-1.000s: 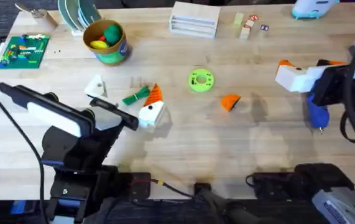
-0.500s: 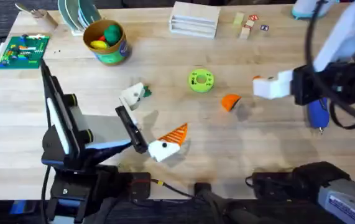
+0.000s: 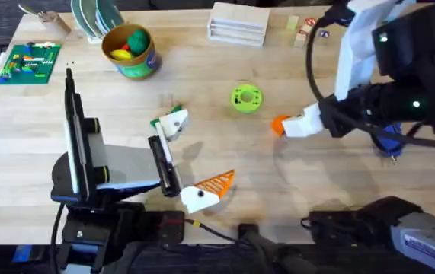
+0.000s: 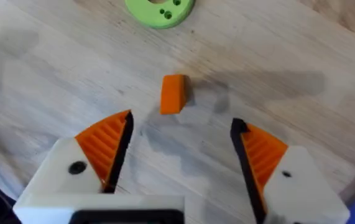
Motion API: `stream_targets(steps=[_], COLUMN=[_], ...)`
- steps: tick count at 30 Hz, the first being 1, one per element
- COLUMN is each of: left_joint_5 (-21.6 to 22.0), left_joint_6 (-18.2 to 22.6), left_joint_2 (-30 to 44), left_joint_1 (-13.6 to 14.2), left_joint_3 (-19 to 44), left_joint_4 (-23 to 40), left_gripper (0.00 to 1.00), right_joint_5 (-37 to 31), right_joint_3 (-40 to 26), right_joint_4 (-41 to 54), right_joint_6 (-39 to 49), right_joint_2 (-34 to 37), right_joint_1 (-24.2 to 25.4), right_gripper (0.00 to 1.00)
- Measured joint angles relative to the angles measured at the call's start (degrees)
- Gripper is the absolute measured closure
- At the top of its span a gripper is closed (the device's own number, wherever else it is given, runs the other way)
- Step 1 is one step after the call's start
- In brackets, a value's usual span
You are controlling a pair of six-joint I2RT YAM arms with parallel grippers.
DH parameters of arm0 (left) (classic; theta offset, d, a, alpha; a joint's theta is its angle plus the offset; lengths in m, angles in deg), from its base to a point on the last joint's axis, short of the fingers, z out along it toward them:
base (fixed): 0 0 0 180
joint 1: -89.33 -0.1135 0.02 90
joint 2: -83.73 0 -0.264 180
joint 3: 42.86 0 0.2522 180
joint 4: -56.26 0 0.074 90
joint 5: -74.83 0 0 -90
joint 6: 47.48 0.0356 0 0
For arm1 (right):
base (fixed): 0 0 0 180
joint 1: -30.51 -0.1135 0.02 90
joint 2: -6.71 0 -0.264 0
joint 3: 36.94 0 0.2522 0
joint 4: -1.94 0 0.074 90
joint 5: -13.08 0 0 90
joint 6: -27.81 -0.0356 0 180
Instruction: Pick up the gripper from the table and insert it into the empty holder that is missing its gripper. Then pick up a screw, insert it into the mounting hole, and use the screwdriver to tighten it. Finally, clean up the table by picking up the vegetable and placing it into the bucket.
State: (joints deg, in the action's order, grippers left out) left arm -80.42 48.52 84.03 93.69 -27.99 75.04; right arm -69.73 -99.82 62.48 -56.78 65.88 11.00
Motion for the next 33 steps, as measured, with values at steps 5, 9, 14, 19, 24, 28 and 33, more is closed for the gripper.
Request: stream_targets(steps=[5, 9, 14, 19, 24, 28, 33], left_joint_5=[-0.21, -0.73, -0.99, -1.01, -0.99, -0.99, -0.99], left_joint_6=[0.0, 0.0, -0.31, -1.36, -1.79, -1.84, -1.95], left_joint_2=[0.0, 0.0, 0.0, 0.01, 0.0, 0.01, 0.02], left_joint_1=[0.0, 0.0, 0.0, 0.0, 0.01, 0.0, 0.0], left_joint_3=[0.0, 0.0, 0.0, 0.0, 0.0, 0.0, 0.0], left_joint_4=[0.0, 0.0, 0.0, 0.0, 0.0, 0.0, 0.0], left_gripper=[0.008, 0.008, 0.008, 0.008, 0.008, 0.008, 0.009], right_joint_5=[1.7, 2.14, 2.31, 2.33, 2.35, 2.35, 2.5], right_joint_3=[-0.13, -0.13, -0.13, -0.13, -0.15, -0.15, -0.17], right_joint_4=[-1.05, -2.39, -5.22, -6.26, -6.3, -6.3, -6.76], right_joint_6=[0.88, 2.46, 2.8, 2.96, 3.23, 3.25, 3.39], right_joint_2=[6.06, 12.22, 15.13, 16.18, 16.23, 16.23, 16.23], right_joint_1=[0.0, 0.0, 0.0, 0.0, 0.0, 0.0, 0.0], right_gripper=[0.01, 0.01, 0.013, 0.082, 0.313, 0.484, 0.749])
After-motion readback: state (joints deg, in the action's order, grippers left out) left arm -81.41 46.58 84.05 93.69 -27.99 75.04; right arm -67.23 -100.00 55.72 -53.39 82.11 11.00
